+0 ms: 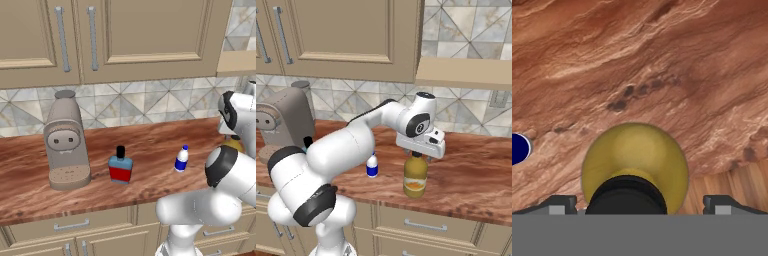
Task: Place the drinks on the dining counter in a tight cluster.
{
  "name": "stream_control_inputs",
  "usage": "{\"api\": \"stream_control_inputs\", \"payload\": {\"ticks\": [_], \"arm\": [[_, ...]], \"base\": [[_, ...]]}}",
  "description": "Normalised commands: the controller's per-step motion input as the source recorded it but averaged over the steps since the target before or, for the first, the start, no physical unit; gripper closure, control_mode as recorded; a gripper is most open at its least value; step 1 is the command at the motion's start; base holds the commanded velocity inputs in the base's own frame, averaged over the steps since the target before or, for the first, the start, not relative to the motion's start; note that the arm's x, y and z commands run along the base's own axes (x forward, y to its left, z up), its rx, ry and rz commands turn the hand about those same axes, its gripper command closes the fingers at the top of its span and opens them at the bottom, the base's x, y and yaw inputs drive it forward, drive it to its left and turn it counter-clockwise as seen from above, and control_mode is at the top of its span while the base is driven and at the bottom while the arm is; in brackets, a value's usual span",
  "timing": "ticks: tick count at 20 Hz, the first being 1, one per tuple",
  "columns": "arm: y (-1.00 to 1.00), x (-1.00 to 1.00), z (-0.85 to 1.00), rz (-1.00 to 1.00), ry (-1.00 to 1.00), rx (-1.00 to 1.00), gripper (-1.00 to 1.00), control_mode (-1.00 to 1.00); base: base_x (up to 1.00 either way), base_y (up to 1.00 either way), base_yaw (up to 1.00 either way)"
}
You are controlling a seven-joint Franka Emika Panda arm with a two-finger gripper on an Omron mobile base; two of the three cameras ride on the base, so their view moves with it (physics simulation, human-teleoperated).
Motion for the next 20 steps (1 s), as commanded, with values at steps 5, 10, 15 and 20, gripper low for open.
{"api": "stream_control_inputs", "payload": {"ticks": [5,10,15,20], "arm": [[0.00,0.00,0.00,0.00,0.01,0.00,1.00,-1.00],[0.00,0.00,0.00,0.00,0.00,0.00,1.00,-1.00],[0.00,0.00,0.00,0.00,-0.01,0.00,1.00,-1.00],[0.05,-0.01,0.22,0.00,0.00,0.00,1.00,-1.00]], "base": [[0.00,0.00,0.00],[0.00,0.00,0.00],[0.00,0.00,0.00],[0.00,0.00,0.00]]}}
